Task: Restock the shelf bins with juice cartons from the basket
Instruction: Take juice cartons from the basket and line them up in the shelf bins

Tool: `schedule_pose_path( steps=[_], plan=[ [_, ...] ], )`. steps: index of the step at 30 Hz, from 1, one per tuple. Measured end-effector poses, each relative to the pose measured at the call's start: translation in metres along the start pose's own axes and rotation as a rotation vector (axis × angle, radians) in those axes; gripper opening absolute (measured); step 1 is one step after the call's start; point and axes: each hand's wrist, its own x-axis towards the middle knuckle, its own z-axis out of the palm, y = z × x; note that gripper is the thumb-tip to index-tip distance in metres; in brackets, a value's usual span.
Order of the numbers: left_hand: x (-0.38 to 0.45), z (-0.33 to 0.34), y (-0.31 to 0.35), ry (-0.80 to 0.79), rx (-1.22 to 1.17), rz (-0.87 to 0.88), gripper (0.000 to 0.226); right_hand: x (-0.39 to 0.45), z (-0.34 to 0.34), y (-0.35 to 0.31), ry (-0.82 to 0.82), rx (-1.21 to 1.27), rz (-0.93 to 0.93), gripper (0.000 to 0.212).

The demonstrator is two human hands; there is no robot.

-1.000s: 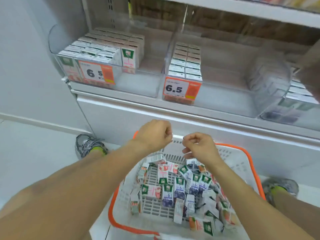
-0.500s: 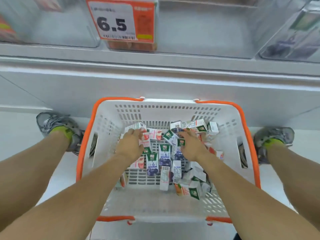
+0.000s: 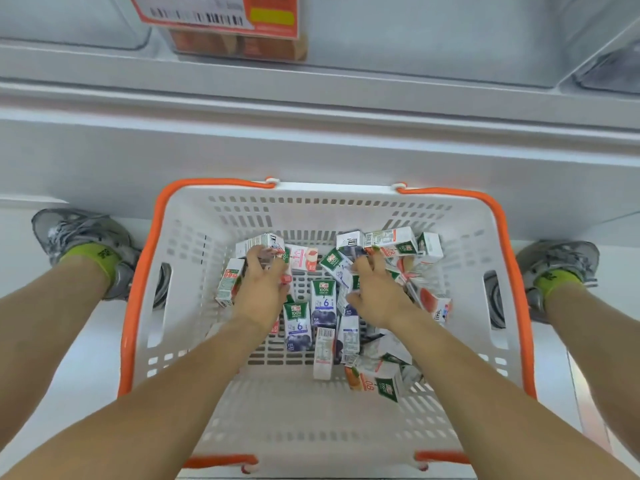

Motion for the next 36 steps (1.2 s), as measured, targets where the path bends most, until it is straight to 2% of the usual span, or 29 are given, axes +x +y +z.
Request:
schedule_pose_path(
  steps=[2, 4, 6, 8, 9, 10, 11, 12, 13, 15, 17, 20, 26, 28, 31, 36],
  plan=[
    [-0.002, -0.002, 0.002, -0.002, 0.027, -0.009, 0.021, -0.003, -0.006, -0.002, -0.011, -0.040, -0.022, 0.044],
    [-0.003, -0.005, 0.002, -0.007, 0.029, -0.027, 0.022, -0.006, -0.012, 0.000, -0.009, -0.046, -0.014, 0.044],
    [-0.008, -0.011, 0.001, -0.041, 0.010, -0.041, 0.040, -0.012, -0.016, 0.001, -0.016, -0.040, -0.009, 0.049],
    [-0.015, -0.021, 0.000, -0.056, -0.073, -0.127, 0.056, -0.021, -0.013, 0.003, -0.052, -0.057, -0.019, 0.055],
    [-0.018, -0.027, 0.000, -0.057, -0.109, -0.191, 0.055, -0.026, -0.009, 0.003, -0.064, -0.067, -0.019, 0.057],
    [-0.018, -0.032, -0.001, -0.055, -0.120, -0.253, 0.045, -0.032, -0.006, 0.004, -0.061, -0.068, -0.013, 0.058],
    [-0.019, -0.040, -0.002, -0.062, -0.129, -0.322, 0.026, -0.036, -0.006, 0.004, -0.041, -0.057, 0.000, 0.057],
    [-0.021, -0.049, 0.000, -0.065, -0.174, -0.382, 0.020, -0.041, -0.008, 0.004, -0.013, -0.034, 0.017, 0.056],
    [-0.021, -0.057, 0.002, -0.076, -0.280, -0.460, 0.030, -0.045, -0.012, 0.004, 0.015, -0.003, 0.029, 0.056],
    [-0.026, -0.075, 0.010, -0.137, -0.535, -0.574, 0.027, -0.053, -0.030, 0.000, 0.050, 0.062, 0.029, 0.058],
    [-0.032, -0.095, 0.025, -0.215, -0.721, -0.613, 0.030, -0.063, -0.055, -0.006, 0.080, 0.124, -0.010, 0.056],
    [-0.044, -0.122, 0.058, -0.347, -0.875, -0.538, 0.036, -0.086, -0.103, -0.016, 0.138, 0.179, -0.108, 0.055],
    [-0.065, -0.177, 0.126, -0.491, -0.810, -0.302, 0.025, -0.150, -0.203, -0.029, 0.302, 0.222, -0.289, 0.041],
    [-0.070, -0.189, 0.150, -0.442, -0.947, -0.213, 0.020, -0.175, -0.226, -0.023, 0.347, 0.343, -0.336, 0.036],
    [-0.072, -0.199, 0.188, -0.349, -1.191, -0.074, 0.023, -0.204, -0.245, 0.001, 0.512, 0.565, -0.387, 0.030],
    [-0.060, -0.210, 0.253, -0.249, -1.164, 0.164, 0.033, -0.221, -0.272, 0.030, 0.815, 0.768, -0.409, 0.035]
  ],
)
